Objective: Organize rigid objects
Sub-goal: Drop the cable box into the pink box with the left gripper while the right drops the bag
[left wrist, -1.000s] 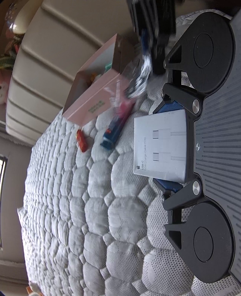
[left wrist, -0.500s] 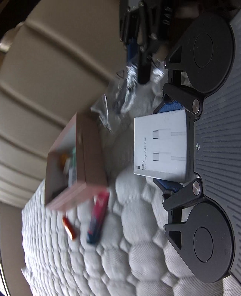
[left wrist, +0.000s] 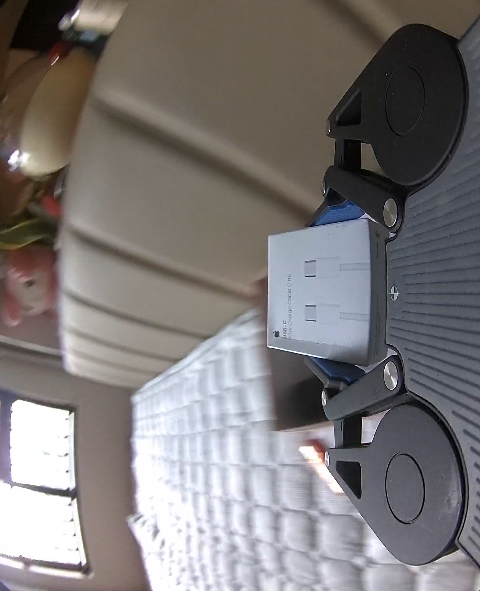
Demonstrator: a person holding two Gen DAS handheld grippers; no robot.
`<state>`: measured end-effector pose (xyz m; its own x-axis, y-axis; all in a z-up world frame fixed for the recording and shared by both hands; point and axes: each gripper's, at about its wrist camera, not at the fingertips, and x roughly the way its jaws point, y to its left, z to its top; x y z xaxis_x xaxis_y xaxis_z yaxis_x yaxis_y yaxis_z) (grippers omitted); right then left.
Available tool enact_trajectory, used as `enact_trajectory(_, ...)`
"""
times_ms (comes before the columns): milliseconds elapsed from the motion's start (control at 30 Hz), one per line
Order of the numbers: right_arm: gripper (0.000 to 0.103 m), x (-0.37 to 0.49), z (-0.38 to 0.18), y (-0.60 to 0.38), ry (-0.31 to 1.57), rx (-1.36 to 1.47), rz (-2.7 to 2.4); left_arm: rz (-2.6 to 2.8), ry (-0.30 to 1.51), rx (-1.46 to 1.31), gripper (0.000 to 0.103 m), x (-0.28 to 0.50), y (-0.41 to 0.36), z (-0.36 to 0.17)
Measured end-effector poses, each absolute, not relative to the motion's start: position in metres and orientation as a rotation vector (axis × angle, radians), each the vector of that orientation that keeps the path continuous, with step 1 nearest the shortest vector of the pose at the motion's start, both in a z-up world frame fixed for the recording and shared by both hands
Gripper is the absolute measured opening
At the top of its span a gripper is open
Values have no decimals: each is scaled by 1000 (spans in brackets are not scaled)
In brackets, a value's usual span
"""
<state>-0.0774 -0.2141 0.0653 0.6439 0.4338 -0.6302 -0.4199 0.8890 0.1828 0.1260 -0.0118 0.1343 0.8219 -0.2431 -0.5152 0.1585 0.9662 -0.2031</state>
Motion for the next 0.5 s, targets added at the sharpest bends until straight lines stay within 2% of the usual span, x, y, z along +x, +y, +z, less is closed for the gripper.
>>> enact_trajectory(100, 30, -79, 65, -216, 708, 9, 478, -148, 623, -69, 73, 161, -28, 113)
enact_trajectory(200, 30, -81, 67, -217, 689, -6, 471, -142, 687, -111, 73, 173, -32, 93)
enact_trajectory(500, 30, -75, 62, -218, 711, -14, 448, -210, 637, -165, 73, 116, -1, 92)
